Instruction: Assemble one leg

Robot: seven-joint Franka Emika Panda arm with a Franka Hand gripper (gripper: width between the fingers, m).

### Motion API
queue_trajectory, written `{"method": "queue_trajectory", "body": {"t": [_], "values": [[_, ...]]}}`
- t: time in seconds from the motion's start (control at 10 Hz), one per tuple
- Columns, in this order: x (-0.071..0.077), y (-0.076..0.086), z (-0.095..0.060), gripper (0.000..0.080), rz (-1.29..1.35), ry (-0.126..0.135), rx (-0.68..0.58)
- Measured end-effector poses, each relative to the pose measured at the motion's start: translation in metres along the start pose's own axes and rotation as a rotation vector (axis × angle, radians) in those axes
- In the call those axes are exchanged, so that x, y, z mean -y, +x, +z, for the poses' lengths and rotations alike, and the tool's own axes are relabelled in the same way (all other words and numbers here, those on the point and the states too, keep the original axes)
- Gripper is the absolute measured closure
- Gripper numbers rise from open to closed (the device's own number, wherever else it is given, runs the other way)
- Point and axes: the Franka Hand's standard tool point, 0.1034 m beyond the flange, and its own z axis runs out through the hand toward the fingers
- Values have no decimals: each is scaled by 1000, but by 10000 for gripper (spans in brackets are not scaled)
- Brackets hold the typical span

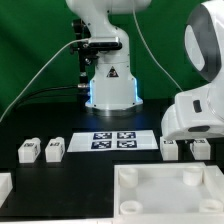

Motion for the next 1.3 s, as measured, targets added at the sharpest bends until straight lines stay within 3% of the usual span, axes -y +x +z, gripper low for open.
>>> {"method": "queue_trajectory", "body": {"t": [0.4,0.6,0.7,0.8,1.0,1.3], "values": [[5,-5,36,151,0,-22,30],[5,-5,42,151,0,-24,30],[5,-5,42,279,0,-23,30],[5,-5,42,279,0,-23,30],[5,-5,42,510,0,-23,30],[5,-5,42,509,0,-23,30]]}}
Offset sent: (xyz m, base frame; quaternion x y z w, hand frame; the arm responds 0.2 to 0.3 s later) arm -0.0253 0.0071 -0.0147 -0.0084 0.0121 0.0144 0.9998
